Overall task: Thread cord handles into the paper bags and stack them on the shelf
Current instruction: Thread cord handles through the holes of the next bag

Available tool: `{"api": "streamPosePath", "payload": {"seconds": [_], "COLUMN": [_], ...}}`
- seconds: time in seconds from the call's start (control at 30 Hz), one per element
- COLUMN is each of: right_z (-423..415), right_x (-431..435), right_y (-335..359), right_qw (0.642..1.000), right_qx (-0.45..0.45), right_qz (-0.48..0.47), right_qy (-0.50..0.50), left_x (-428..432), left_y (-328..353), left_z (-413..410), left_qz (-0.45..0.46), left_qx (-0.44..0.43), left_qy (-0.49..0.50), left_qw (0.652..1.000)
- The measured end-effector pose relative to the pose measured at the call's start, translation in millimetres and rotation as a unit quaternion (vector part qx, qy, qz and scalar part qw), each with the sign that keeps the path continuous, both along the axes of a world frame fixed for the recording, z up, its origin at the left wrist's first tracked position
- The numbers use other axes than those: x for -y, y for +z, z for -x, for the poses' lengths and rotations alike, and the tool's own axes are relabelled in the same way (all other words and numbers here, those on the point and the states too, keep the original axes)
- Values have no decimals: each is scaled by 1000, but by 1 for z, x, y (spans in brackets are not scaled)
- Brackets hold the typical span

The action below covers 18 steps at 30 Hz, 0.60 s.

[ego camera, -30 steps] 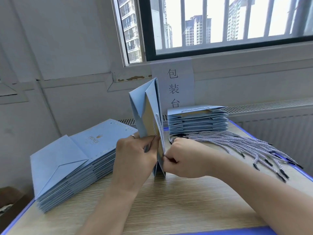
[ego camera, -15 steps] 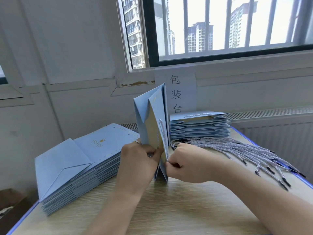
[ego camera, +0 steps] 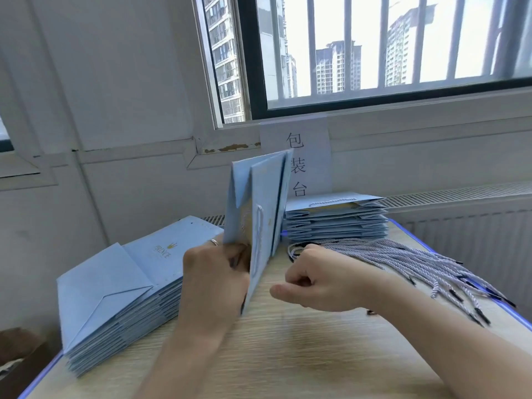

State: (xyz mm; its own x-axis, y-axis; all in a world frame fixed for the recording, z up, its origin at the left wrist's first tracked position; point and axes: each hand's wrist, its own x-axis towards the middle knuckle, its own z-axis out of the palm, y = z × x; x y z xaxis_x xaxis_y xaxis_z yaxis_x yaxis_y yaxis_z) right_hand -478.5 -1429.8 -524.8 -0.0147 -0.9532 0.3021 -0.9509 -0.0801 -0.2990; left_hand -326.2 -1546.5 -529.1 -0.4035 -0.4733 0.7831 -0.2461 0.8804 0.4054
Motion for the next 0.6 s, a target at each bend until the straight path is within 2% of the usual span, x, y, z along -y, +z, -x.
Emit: {"api": "streamPosePath", "payload": {"seconds": [0.17, 0.33, 0.47, 0.53, 0.6], "right_z": [22, 40, 54, 60, 61], "right_x": [-10, -23, -29, -32, -33], "right_y": [12, 22, 26, 28, 31], "right_qw": [995, 974, 949, 924, 887], "right_qx": [80, 163, 218, 238, 255], "right_qz": [55, 154, 225, 294, 380], "right_qy": [-6, -19, -37, -47, -56], "left_x": [-7, -30, -45, -46, -39], "left_y": [37, 98, 140, 156, 172], "left_z": [-21, -38, -48, -53, -58], "left_qz": [91, 184, 181, 205, 251], "left_qx": [-1, -13, 10, 48, 142], "left_qy": [16, -21, -45, -56, -11], "left_qw": [996, 983, 982, 976, 958]}}
